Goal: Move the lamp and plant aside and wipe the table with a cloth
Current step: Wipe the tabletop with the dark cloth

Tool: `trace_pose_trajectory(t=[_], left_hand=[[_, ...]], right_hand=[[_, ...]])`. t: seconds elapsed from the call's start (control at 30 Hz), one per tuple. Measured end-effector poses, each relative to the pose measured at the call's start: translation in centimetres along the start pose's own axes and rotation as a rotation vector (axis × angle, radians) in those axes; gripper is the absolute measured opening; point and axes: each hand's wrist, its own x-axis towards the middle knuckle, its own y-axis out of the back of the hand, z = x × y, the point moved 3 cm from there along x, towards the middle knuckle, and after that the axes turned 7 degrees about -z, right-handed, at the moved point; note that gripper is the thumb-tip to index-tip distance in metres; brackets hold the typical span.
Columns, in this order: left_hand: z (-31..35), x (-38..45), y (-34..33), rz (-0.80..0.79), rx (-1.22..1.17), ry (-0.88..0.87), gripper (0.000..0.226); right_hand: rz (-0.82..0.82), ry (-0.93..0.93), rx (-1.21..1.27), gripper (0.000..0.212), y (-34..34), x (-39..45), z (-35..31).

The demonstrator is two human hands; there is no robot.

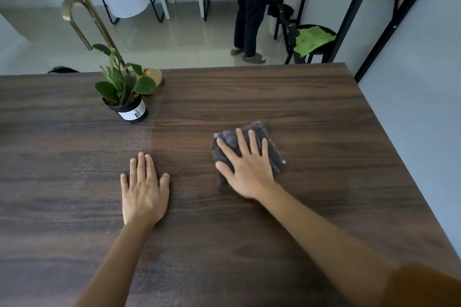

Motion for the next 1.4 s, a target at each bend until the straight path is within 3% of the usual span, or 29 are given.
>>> trace_pose_trajectory(t=[0.07,0.13,0.27,0.4,0.47,0.53,0.67,0.73,0.8,0.9,1.0,1.07,1.13,1.23,1.33,1.4], left_hand=[[0.0,-0.1,-0.1,0.007,-0.004,-0.001,0.066],[0.0,0.0,0.0,0.017,-0.003,-0.006,0.066],[0.3,0.1,0.0,0.009,0.000,0.001,0.067],[0.2,0.2,0.2,0.014,0.007,0.010,0.067],[0.2,0.3,0.2,0.013,0.010,0.007,0.067],[0.0,0.3,0.2,0.010,0.005,0.010,0.067],[-0.2,0.2,0.0,0.011,-0.001,0.004,0.065],[-0.2,0.4,-0.1,0.008,-0.004,0.006,0.065],[-0.3,0.5,-0.1,0.012,-0.002,0.003,0.065],[0.0,0.4,0.1,0.016,0.001,0.007,0.066],[0.6,0.3,0.4,0.007,0.007,0.021,0.066],[0.8,0.3,0.7,0.002,0.003,0.029,0.066],[1.0,0.1,0.9,-0.010,-0.011,0.033,0.066],[0.6,0.0,1.0,-0.028,-0.031,-0.011,0.064],[-1.4,-0.4,1.1,-0.045,-0.007,-0.135,0.061],[-4.6,-0.9,1.3,-0.041,0.018,-0.140,0.061]], right_hand=[[0.034,0.136,-0.035,0.058,-1.2,-6.4,0.3],[0.054,0.116,-0.057,0.057,-1.6,-11.6,4.5],[0.065,-0.252,-0.076,0.062,0.9,-12.1,15.5],[0.020,-0.536,0.059,0.069,4.0,-1.6,16.6],[-0.030,-0.469,0.077,0.067,4.1,2.6,12.7],[-0.039,-0.282,0.041,0.064,2.5,2.8,7.1],[0.066,0.187,0.009,0.057,-1.4,-8.2,1.1],[0.071,0.238,-0.026,0.056,-2.5,-14.9,3.8],[0.101,0.095,-0.046,0.057,-2.2,-19.6,9.5],[0.063,-0.316,-0.051,0.063,0.0,-20.3,18.6],[0.065,-0.623,0.044,0.067,2.9,-13.8,22.3],[0.043,-0.686,0.119,0.069,4.1,-7.6,20.2],[-0.028,-0.603,0.114,0.067,4.0,-2.4,14.7],[-0.050,-0.266,0.062,0.063,0.8,-0.9,2.9],[0.021,0.111,-0.025,0.058,-2.9,-7.2,-5.5],[0.011,0.253,-0.068,0.056,-4.2,-12.5,-5.7]])
